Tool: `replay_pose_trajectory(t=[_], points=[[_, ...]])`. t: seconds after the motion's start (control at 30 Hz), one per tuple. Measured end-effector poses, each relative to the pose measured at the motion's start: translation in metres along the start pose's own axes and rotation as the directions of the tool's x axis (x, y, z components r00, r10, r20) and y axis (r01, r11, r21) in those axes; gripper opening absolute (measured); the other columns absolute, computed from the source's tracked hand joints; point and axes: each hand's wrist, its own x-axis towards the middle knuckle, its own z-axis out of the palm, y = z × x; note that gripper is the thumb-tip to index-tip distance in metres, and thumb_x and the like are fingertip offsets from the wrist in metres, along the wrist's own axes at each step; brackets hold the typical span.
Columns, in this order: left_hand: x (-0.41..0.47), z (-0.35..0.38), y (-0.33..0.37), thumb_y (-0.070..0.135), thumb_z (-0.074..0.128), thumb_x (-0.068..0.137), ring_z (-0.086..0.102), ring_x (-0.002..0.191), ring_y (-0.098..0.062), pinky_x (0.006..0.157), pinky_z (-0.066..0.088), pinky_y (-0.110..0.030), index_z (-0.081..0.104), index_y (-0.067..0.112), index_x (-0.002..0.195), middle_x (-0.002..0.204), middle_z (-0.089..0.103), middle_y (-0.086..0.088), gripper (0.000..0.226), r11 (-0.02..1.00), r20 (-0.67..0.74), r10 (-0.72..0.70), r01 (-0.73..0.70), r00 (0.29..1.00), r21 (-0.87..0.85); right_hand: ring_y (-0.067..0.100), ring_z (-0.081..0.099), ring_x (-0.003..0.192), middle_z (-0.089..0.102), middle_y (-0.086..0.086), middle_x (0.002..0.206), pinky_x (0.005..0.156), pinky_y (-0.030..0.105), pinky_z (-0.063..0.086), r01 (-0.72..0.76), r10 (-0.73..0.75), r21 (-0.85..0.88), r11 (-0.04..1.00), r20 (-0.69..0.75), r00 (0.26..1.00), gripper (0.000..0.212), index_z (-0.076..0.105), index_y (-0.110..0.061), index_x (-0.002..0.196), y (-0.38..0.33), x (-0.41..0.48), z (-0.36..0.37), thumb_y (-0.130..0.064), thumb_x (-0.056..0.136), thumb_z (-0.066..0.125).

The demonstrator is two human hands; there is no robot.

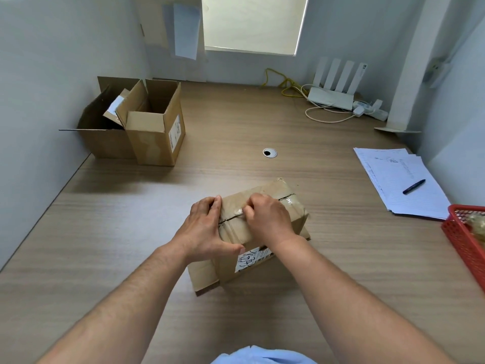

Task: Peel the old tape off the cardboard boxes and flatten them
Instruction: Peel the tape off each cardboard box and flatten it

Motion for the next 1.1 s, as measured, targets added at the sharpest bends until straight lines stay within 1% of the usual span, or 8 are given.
replay_pose_trajectory(t=[0.17, 0.27, 0.37, 0.53, 0.63, 0.77, 0.93, 1.1], points=[[0.0, 0.003, -0.003, 0.081, 0.055, 0.049, -0.001, 0.137, -0.007, 0.113, 0.009, -0.025, -0.006, 0.016, 0.153, 0.149, 0.003, 0.012, 0.137, 0.999, -0.001, 0.033, -0.033, 0.999, 0.024, 0.02, 0.069, 0.071, 0.07, 0.004, 0.083, 0.065, 0.033, 0.056, -0.314, 0.281, 0.402, 0.86, 0.139, 0.949, 0.023, 0.052, -0.017, 0.102, 0.005, 0.009, -0.008, -0.018, 0.084, 0.066], [0.0, 0.004, -0.004, 0.08, 0.057, 0.05, -0.001, 0.137, -0.006, 0.113, 0.01, -0.025, -0.006, 0.017, 0.153, 0.149, 0.002, 0.013, 0.136, 0.999, -0.002, 0.03, -0.03, 1.0, 0.024, 0.008, 0.064, 0.047, 0.07, 0.0, 0.069, 0.041, 0.018, 0.044, -0.369, 0.313, 0.516, 0.773, 0.195, 0.93, 0.01, 0.06, -0.016, 0.078, 0.009, 0.011, -0.009, -0.012, 0.087, 0.062], [0.0, 0.003, -0.003, 0.078, 0.061, 0.054, -0.002, 0.137, -0.006, 0.114, 0.01, -0.026, -0.007, 0.017, 0.153, 0.148, 0.002, 0.014, 0.134, 0.999, 0.0, 0.033, -0.033, 0.999, 0.024, 0.011, 0.064, 0.056, 0.069, 0.0, 0.072, 0.05, 0.025, 0.049, -0.356, 0.296, 0.531, 0.769, 0.198, 0.934, 0.019, 0.063, -0.019, 0.07, 0.008, 0.011, -0.005, -0.014, 0.089, 0.06], [-0.001, 0.003, -0.006, 0.076, 0.065, 0.061, -0.001, 0.138, -0.008, 0.116, 0.009, -0.027, -0.006, 0.016, 0.153, 0.15, 0.002, 0.011, 0.13, 0.997, -0.015, 0.052, -0.051, 0.999, 0.055, 0.014, 0.063, 0.083, 0.065, -0.001, 0.092, 0.083, 0.03, 0.052, -0.355, 0.351, 0.426, 0.832, 0.091, 0.932, 0.02, 0.064, -0.024, 0.069, 0.016, 0.016, -0.005, -0.019, 0.088, 0.063], [-0.003, 0.005, -0.007, 0.075, 0.065, 0.062, -0.003, 0.139, -0.008, 0.115, 0.005, -0.025, -0.006, 0.016, 0.153, 0.15, 0.001, 0.011, 0.129, 0.995, -0.027, 0.074, -0.072, 0.997, 0.075, 0.018, 0.062, 0.093, 0.067, 0.002, 0.101, 0.078, 0.023, 0.046, -0.358, 0.369, 0.387, 0.85, 0.049, 0.928, 0.016, 0.072, -0.018, 0.085, 0.02, 0.014, -0.01, -0.012, 0.089, 0.058], [-0.002, 0.005, -0.006, 0.073, 0.064, 0.066, -0.006, 0.141, -0.009, 0.114, -0.001, -0.024, -0.006, 0.015, 0.153, 0.154, -0.002, 0.008, 0.126, 0.992, -0.04, 0.075, -0.07, 0.996, 0.108, 0.027, 0.06, 0.098, 0.063, 0.01, 0.112, 0.075, 0.029, 0.043, -0.147, 0.149, 0.036, 0.989, -0.053, 0.987, 0.03, 0.064, -0.008, 0.113, 0.008, 0.003, -0.002, -0.007, 0.094, 0.042], [-0.003, 0.005, -0.004, 0.072, 0.064, 0.067, -0.006, 0.143, -0.011, 0.118, 0.003, -0.027, -0.005, 0.013, 0.153, 0.156, -0.001, 0.004, 0.124, 0.991, -0.041, 0.067, -0.062, 0.997, 0.117, 0.029, 0.061, 0.096, 0.062, 0.009, 0.108, 0.067, 0.033, 0.034, -0.044, 0.031, -0.109, 0.993, -0.111, 0.993, 0.046, 0.039, -0.01, 0.123, -0.007, -0.007, 0.005, -0.044, 0.093, 0.048], [-0.005, 0.005, -0.001, 0.071, 0.065, 0.067, -0.006, 0.143, -0.012, 0.117, 0.003, -0.027, -0.005, 0.012, 0.153, 0.156, 0.0, 0.003, 0.125, 0.992, -0.042, 0.061, -0.055, 0.997, 0.117, 0.021, 0.054, 0.1, 0.055, 0.005, 0.113, 0.067, 0.03, 0.035, 0.039, -0.071, -0.279, 0.96, -0.106, 0.992, 0.025, 0.049, -0.013, 0.117, -0.006, -0.011, 0.011, -0.023, 0.095, 0.049]])
